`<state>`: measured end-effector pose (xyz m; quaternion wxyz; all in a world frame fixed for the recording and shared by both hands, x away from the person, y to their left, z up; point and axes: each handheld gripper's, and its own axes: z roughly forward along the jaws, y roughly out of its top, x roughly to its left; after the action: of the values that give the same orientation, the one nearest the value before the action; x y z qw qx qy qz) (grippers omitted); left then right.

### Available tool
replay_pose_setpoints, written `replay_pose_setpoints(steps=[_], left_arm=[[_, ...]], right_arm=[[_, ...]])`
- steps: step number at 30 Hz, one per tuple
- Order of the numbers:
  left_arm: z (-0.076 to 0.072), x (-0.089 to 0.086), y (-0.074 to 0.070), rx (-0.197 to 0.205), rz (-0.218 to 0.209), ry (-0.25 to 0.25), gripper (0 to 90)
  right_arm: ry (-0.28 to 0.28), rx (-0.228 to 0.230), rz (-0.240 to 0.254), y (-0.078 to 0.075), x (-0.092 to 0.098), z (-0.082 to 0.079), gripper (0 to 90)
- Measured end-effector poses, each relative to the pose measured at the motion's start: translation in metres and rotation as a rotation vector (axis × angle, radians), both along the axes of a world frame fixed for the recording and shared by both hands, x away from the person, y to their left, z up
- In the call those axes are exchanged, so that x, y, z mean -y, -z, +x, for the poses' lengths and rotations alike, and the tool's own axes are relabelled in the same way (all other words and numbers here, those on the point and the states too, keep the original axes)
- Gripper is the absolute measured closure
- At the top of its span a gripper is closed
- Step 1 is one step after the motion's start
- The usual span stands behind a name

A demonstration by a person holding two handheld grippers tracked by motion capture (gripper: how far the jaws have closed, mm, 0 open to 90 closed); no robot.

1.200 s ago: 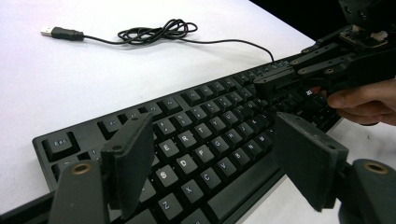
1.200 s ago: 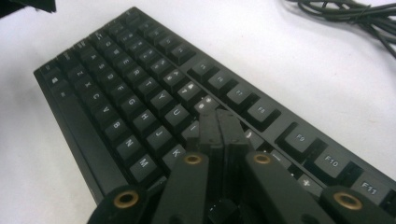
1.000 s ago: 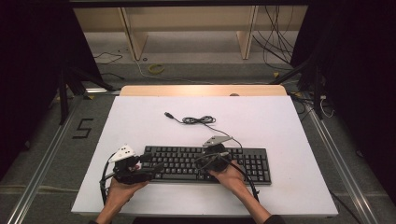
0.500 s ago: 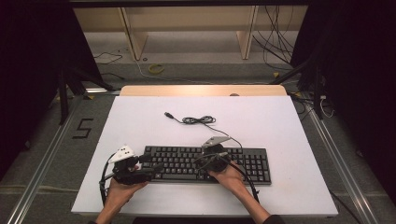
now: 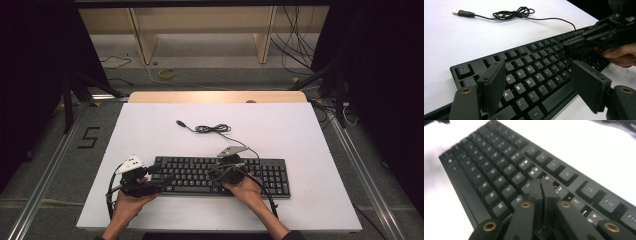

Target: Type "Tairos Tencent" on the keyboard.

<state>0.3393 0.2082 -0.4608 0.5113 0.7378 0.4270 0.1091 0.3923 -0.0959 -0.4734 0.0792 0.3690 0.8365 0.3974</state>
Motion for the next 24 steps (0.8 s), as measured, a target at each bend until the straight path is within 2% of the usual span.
replay_pose_setpoints(steps=[6,13,16,24], left_arm=[[0.001,-0.001,0.000,-0.002,-0.002,-0.012,29.3],[0.003,-0.001,0.001,-0.011,0.009,-0.021,33.7],[0.006,0.001,0.003,-0.019,0.024,-0.026,38.7],[0.014,0.003,0.008,-0.063,0.074,-0.032,59.3]], right_arm=[[0.012,0.017,0.055,-0.008,0.007,-0.002,83.5],[-0.001,0.026,0.089,-0.014,0.013,-0.009,70.4],[-0.003,0.025,0.097,-0.015,0.016,-0.012,59.8],[-0.010,0.033,0.132,-0.020,0.024,-0.022,46.1]])
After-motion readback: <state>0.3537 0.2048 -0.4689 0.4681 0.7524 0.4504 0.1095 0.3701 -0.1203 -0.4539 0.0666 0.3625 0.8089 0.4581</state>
